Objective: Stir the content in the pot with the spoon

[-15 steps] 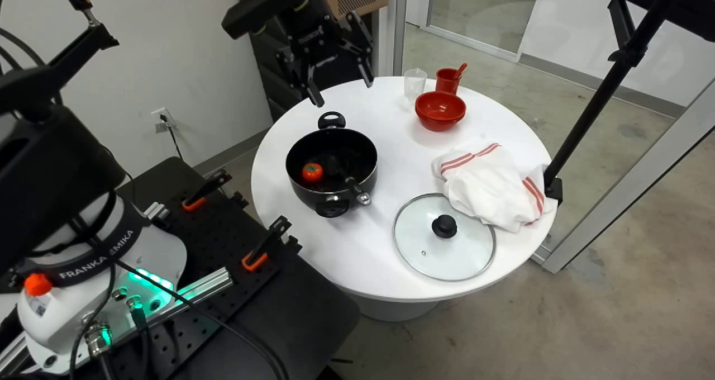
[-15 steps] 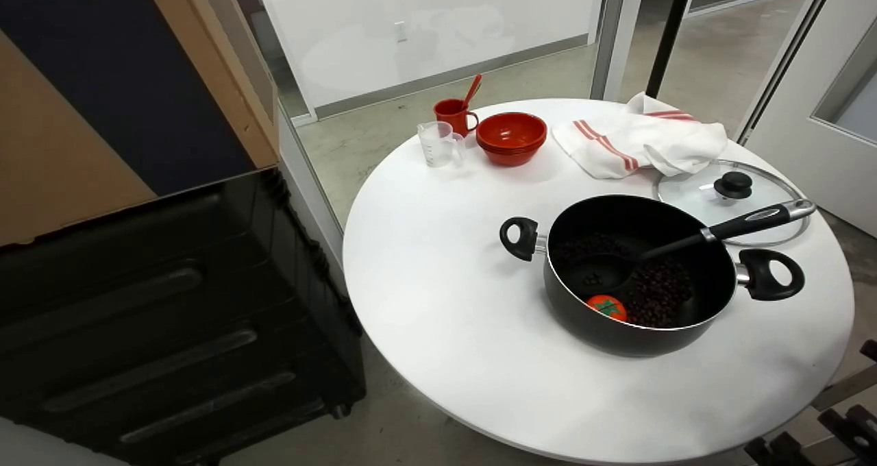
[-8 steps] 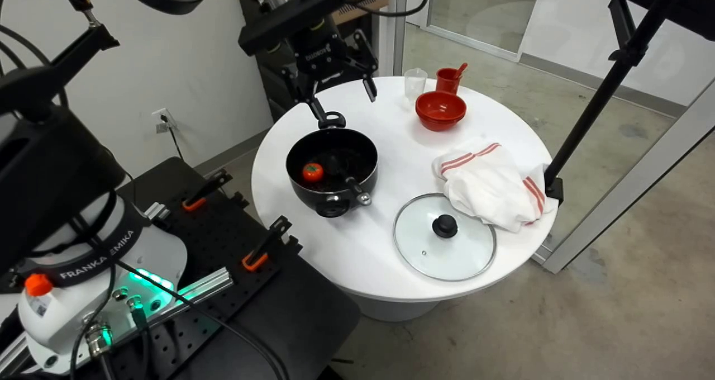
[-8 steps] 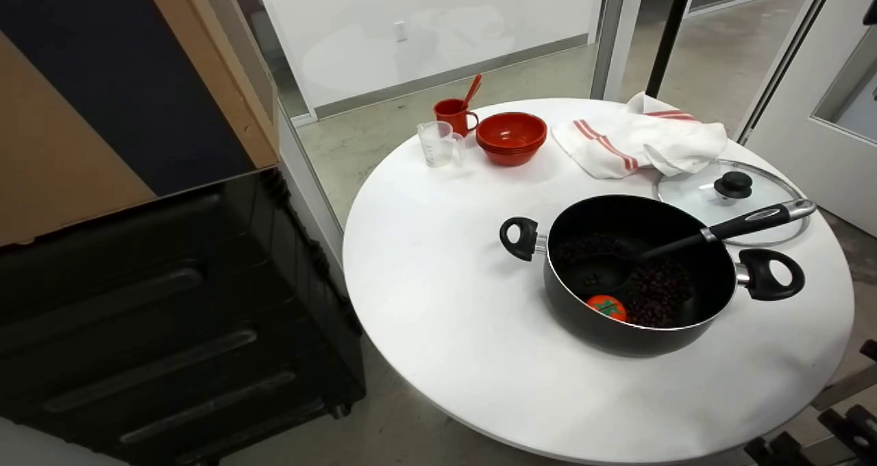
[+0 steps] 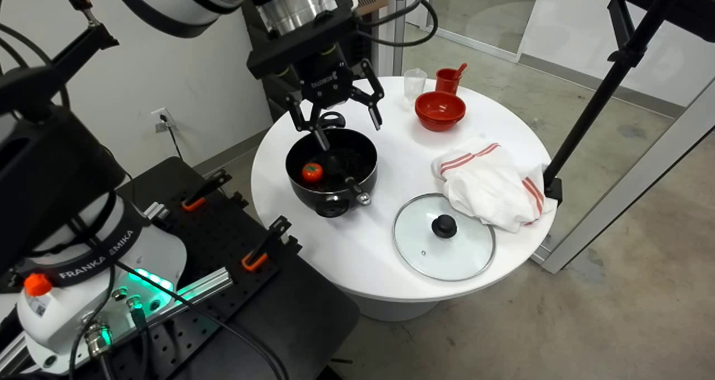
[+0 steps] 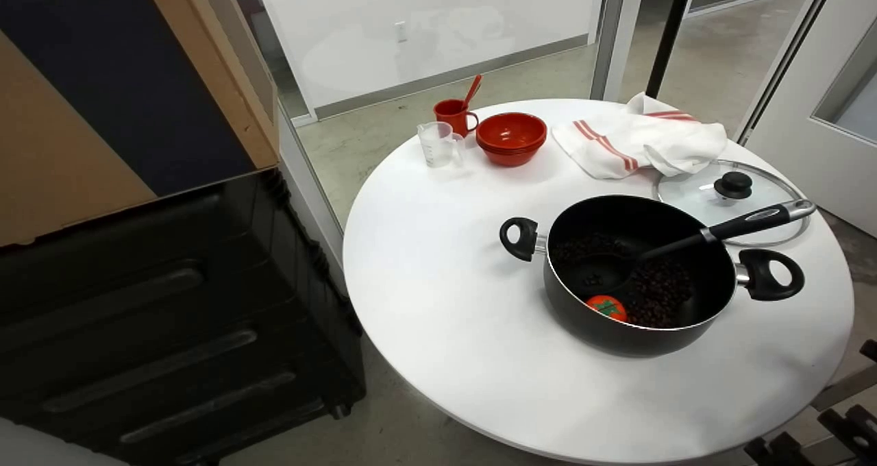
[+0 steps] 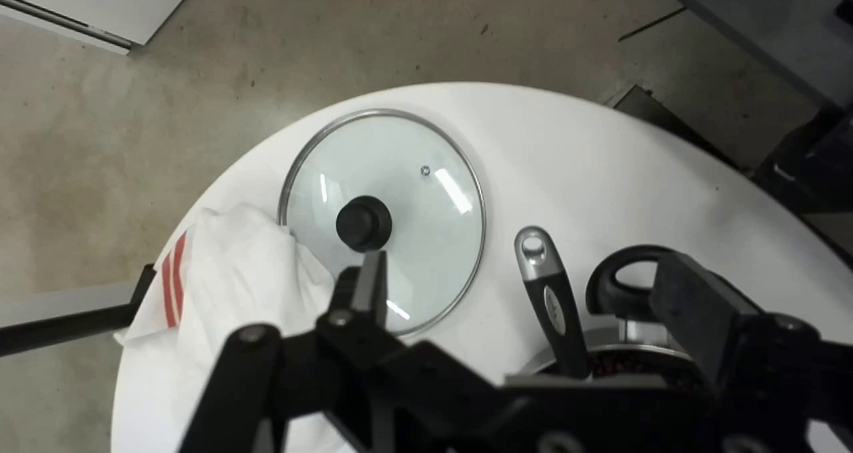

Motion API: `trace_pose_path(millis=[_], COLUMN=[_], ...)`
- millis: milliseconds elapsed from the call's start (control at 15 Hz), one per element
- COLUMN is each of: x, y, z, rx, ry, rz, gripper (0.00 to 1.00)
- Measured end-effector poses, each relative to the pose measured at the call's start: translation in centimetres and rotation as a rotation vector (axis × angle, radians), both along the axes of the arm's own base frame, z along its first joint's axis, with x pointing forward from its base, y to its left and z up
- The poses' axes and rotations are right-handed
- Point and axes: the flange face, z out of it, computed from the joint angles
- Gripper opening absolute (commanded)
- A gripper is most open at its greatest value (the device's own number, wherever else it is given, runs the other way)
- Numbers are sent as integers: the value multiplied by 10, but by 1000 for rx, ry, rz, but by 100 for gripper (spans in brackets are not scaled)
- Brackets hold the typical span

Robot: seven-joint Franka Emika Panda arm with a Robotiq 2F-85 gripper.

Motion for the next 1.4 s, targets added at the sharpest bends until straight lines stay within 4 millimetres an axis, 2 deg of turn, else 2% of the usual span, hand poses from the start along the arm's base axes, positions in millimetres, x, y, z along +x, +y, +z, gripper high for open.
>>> trace_pose_path(millis=[400, 933, 1400], x=[-5, 5, 20], y=[-5, 1, -16], z=[-37, -91, -125], rx=[-71, 43, 23], ry=[104, 86, 144], rz=[82, 105, 111], gripper=[100, 100, 100])
